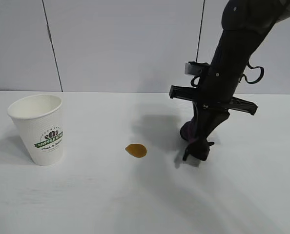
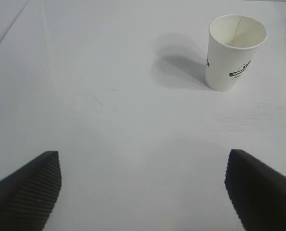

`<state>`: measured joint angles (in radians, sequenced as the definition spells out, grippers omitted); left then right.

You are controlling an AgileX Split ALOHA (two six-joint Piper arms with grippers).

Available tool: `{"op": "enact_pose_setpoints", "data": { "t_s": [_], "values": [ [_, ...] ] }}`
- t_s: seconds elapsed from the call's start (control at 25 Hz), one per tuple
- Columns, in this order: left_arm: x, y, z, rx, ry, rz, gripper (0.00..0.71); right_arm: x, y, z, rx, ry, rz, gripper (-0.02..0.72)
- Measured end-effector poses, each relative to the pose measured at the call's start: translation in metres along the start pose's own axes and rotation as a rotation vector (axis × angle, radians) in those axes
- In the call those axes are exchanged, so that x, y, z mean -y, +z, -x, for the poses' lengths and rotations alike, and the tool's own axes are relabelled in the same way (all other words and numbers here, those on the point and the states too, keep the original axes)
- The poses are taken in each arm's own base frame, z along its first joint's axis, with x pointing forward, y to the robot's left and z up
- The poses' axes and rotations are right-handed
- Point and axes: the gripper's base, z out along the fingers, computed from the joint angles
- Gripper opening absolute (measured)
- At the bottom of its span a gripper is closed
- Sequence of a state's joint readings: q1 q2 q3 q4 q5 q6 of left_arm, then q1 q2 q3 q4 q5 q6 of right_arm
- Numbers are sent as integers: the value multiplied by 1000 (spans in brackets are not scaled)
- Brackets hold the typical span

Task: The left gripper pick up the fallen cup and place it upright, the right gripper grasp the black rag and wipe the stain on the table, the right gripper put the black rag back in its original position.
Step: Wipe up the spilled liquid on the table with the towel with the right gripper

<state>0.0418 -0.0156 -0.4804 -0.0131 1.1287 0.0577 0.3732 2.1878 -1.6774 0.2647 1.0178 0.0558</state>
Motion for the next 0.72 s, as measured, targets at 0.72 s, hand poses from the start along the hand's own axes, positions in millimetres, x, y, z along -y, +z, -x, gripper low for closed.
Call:
{"op": "enact_pose_setpoints", "data": {
  "t_s": [0.72],
  "values": [
    [0,0,0,0,0,0,663,-62,13,3,190,-12,105,74]
  ]
}}
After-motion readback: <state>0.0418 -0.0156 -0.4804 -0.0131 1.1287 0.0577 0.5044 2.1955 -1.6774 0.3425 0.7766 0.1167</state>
